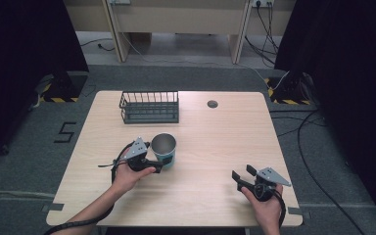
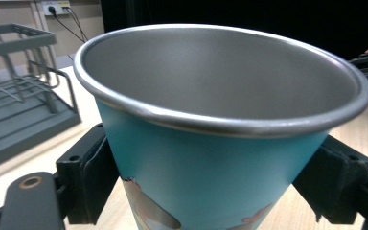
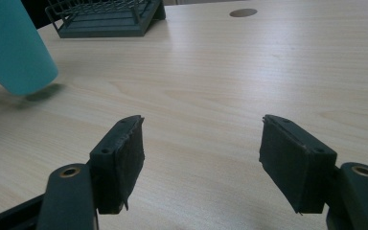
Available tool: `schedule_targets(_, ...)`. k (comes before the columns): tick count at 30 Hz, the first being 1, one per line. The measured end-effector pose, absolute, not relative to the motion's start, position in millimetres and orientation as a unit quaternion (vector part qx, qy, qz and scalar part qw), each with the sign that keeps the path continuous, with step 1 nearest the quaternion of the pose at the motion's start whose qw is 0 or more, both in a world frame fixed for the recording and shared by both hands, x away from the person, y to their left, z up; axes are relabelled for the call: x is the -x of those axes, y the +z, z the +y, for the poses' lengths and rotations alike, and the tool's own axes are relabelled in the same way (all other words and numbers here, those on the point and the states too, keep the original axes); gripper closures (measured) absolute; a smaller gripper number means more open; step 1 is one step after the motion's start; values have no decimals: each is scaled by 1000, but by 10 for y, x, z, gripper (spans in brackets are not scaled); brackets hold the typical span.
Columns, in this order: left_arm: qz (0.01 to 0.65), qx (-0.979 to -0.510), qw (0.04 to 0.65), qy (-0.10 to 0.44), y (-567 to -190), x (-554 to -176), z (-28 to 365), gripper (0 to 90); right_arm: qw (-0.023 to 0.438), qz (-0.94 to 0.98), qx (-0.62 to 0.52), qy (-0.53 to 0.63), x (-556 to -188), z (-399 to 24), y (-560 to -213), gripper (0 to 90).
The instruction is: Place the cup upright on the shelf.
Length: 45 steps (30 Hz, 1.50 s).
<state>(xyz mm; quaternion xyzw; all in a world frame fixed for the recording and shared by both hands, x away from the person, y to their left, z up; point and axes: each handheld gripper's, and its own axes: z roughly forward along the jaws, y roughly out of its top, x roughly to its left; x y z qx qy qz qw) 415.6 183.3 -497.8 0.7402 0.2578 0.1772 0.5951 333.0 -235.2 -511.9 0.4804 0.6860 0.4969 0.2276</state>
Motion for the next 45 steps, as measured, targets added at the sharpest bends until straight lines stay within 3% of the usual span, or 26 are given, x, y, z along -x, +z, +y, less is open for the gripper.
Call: schedule_targets(45, 301, -713, 583, 246, -4614, -4496, 2287, 165, 232, 684, -481, 498, -3326, -2360, -5120, 325)
